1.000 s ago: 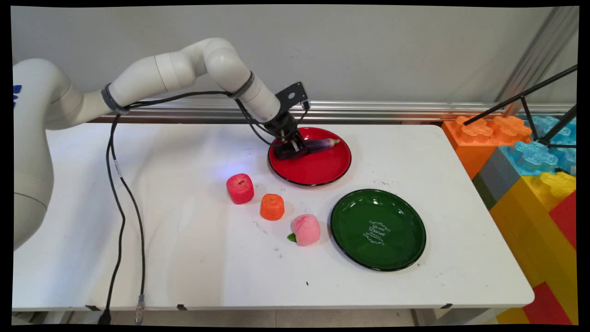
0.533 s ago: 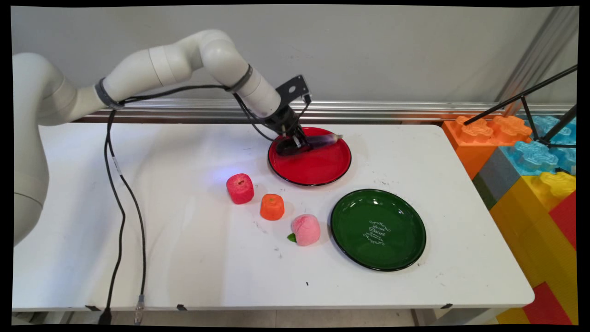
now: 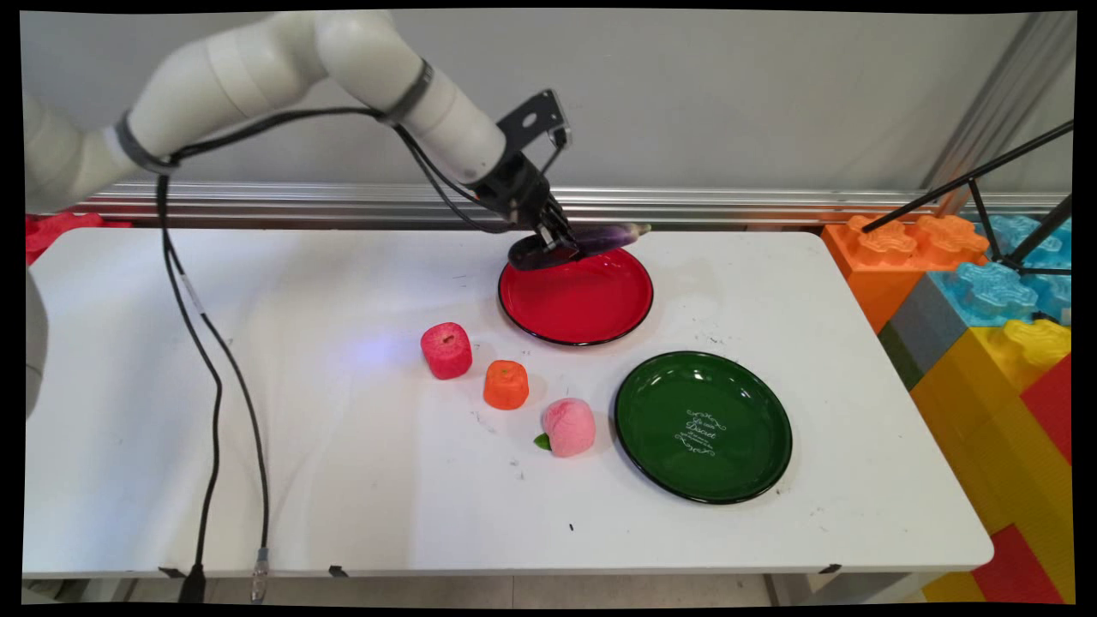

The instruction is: Place the picked object on the table

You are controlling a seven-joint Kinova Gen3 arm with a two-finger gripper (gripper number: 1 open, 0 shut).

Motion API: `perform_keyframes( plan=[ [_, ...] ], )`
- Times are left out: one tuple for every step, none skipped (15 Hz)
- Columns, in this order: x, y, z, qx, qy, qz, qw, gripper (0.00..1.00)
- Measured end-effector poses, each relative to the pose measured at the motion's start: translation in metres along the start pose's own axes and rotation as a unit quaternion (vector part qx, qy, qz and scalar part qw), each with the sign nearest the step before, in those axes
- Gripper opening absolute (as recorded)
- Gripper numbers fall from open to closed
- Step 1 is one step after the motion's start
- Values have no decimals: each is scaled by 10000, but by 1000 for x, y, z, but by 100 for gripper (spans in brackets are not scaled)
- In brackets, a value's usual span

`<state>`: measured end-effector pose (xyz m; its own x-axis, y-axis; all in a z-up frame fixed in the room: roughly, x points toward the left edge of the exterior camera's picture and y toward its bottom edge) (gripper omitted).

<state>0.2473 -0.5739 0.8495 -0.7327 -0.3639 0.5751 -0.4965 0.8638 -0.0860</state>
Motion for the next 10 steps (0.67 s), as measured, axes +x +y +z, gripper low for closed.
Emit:
perform_keyframes(
  plan=[
    [0, 5, -9, -54, 21, 42, 10000, 0],
    [-1, 9, -18, -114, 38, 82, 9999, 0],
    [-2, 13, -25, -166, 47, 116, 9998, 0],
    [-5, 20, -36, -255, 59, 168, 9995, 0],
    [-8, 27, -47, -358, 70, 232, 9991, 0],
    [-13, 34, -59, -473, 70, 306, 9984, 0],
    [-18, 41, -68, -582, 56, 378, 9976, 0],
    [-26, 49, -80, -719, 32, 467, 9963, 0],
    [-32, 54, -88, -812, 7, 522, 9953, 0],
    [-37, 59, -94, -892, -16, 576, 9943, 0]
  ],
)
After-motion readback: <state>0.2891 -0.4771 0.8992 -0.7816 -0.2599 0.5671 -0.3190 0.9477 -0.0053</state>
